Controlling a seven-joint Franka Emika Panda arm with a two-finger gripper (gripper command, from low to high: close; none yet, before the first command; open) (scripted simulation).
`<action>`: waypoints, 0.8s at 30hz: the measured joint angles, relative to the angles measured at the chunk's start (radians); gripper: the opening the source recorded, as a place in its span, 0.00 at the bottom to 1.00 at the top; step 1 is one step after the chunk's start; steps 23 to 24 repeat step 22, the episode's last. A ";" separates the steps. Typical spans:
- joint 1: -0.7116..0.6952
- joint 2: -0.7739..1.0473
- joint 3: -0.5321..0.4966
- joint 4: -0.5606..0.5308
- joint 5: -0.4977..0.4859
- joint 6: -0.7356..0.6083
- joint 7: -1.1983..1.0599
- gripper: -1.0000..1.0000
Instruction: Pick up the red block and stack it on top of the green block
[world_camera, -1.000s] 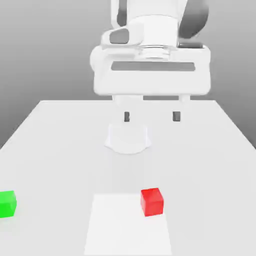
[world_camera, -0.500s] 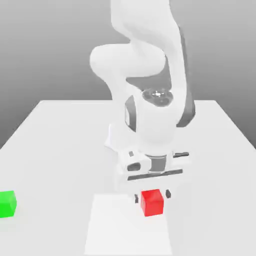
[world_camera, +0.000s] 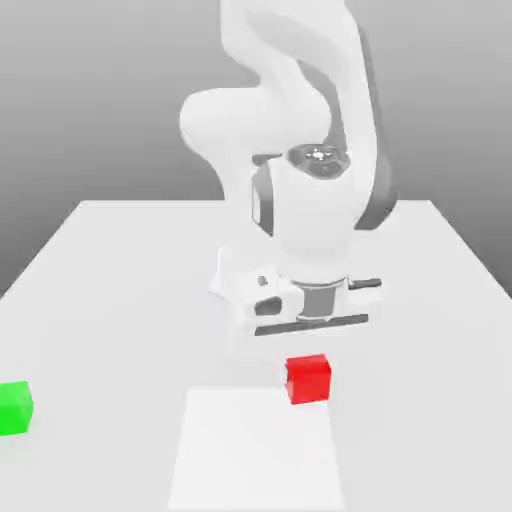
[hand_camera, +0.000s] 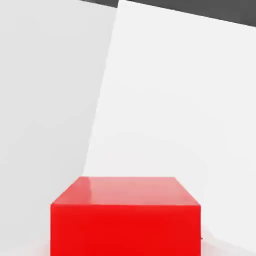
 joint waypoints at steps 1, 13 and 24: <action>0.001 0.005 -0.039 0.017 0.008 -0.013 -0.023 0.00; -0.463 0.138 -0.331 0.308 0.083 -0.183 -0.341 0.00; -0.577 0.324 -0.301 0.376 0.211 -0.077 -0.479 1.00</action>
